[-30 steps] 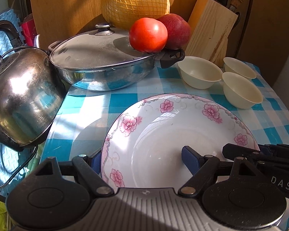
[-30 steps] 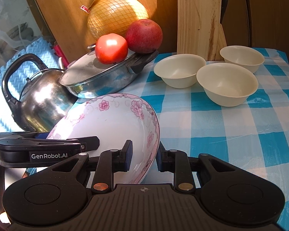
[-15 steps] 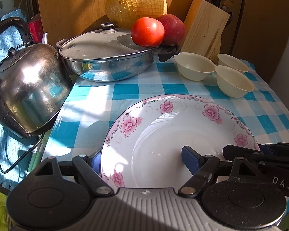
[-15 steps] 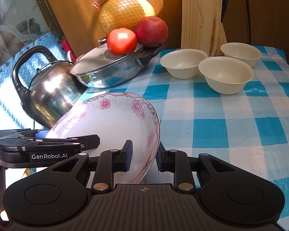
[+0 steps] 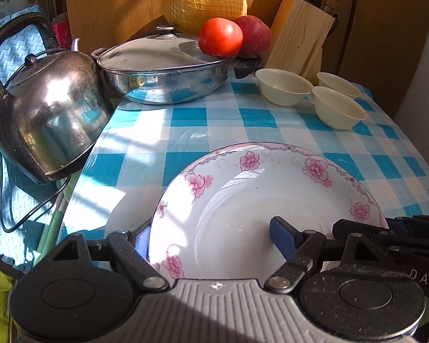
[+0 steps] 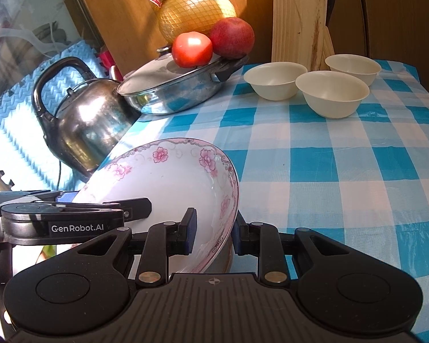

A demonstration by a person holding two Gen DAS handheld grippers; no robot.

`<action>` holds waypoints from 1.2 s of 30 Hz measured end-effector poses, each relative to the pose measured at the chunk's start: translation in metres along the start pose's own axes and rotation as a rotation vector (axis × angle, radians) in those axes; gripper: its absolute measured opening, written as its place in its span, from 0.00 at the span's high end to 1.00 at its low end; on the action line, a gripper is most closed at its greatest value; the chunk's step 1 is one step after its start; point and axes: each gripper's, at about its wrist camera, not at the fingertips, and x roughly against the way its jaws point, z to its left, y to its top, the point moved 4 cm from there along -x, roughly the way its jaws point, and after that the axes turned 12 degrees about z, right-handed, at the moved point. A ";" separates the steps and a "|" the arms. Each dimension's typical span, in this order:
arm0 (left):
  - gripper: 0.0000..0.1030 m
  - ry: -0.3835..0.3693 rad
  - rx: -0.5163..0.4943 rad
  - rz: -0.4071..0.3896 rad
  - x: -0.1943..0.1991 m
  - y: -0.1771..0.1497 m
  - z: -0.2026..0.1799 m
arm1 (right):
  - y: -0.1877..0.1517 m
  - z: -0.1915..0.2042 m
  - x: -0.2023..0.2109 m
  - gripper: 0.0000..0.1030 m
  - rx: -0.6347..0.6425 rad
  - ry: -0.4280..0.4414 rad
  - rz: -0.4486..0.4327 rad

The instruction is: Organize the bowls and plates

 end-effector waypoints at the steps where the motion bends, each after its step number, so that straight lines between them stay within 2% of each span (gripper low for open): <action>1: 0.27 0.005 -0.002 -0.002 0.001 -0.002 0.000 | -0.002 0.001 0.000 0.68 0.004 -0.001 0.000; 17: 0.27 -0.002 -0.014 0.004 0.006 -0.024 -0.003 | -0.032 0.014 0.010 0.68 0.060 -0.048 -0.002; 22: 0.27 0.024 -0.042 0.001 0.006 -0.027 -0.006 | -0.033 0.015 0.012 0.68 0.077 -0.046 0.001; 28: 0.27 -0.003 -0.027 -0.005 0.009 -0.026 -0.004 | -0.034 0.014 0.012 0.65 0.081 -0.050 0.001; 36: 0.27 0.004 -0.017 -0.009 0.011 -0.023 -0.005 | -0.035 0.007 0.023 0.62 0.072 -0.071 -0.042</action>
